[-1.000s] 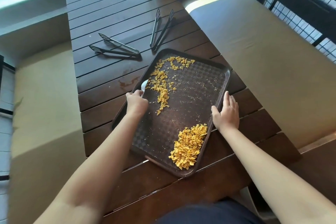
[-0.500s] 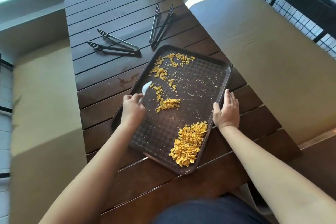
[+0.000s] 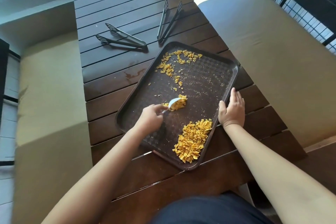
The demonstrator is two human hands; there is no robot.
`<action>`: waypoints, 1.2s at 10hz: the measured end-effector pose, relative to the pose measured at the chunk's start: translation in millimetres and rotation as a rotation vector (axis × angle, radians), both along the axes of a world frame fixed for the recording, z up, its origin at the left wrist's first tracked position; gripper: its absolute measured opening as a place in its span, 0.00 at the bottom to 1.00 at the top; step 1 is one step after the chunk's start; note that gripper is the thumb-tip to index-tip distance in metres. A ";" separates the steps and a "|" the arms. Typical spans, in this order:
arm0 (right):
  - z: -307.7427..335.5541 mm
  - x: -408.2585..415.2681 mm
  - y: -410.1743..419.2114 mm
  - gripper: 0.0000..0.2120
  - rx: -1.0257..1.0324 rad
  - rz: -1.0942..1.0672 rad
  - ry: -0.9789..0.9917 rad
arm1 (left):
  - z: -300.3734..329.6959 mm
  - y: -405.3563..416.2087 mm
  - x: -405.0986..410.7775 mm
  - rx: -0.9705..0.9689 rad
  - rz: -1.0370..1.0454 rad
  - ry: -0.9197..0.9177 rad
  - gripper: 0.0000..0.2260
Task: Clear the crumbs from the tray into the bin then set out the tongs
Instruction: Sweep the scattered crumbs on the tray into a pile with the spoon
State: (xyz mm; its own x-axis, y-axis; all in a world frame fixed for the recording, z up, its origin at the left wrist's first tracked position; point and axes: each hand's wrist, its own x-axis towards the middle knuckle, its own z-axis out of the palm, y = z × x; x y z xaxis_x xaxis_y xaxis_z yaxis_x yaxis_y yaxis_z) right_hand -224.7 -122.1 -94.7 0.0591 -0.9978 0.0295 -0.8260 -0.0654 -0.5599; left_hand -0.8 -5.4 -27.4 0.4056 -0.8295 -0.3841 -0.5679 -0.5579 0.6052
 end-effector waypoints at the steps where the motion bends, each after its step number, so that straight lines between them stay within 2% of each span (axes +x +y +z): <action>1: -0.5 -0.4 -0.2 0.35 -0.006 0.000 0.004 | 4.5 -8.6 15.8 -0.114 0.184 -0.035 0.16; 2: -0.6 -0.5 -0.2 0.35 -0.008 0.004 0.008 | 3.5 -20.3 29.7 -0.085 0.264 -0.092 0.18; 3: -0.6 -0.3 -0.1 0.35 -0.010 0.001 0.006 | 2.4 -28.6 25.0 -0.016 0.206 -0.071 0.18; 4: -0.8 -0.6 0.1 0.35 -0.015 0.000 0.000 | 5.5 -22.6 4.5 -0.006 0.096 -0.014 0.18; 5: -1.2 -0.7 0.0 0.35 -0.021 -0.004 0.000 | 1.1 -2.8 -20.6 0.043 -0.125 0.063 0.18; 6: -0.7 -0.3 -0.3 0.35 -0.019 -0.001 -0.001 | -0.7 4.4 -17.1 0.019 -0.103 0.054 0.17; 7: -1.2 -0.1 -0.5 0.35 -0.015 -0.003 0.000 | 5.1 -2.4 12.0 -0.071 0.179 -0.041 0.19; 8: -1.5 -0.7 -0.6 0.35 -0.011 -0.001 0.003 | 9.0 -9.3 31.5 -0.084 0.302 -0.142 0.20; 9: -1.3 -0.5 -0.3 0.35 -0.012 -0.001 0.002 | 9.4 -19.5 45.8 -0.064 0.339 -0.187 0.22; 12: -1.1 -0.4 -0.1 0.35 -0.013 -0.002 0.004 | -0.5 -11.1 34.5 -0.022 0.258 -0.116 0.20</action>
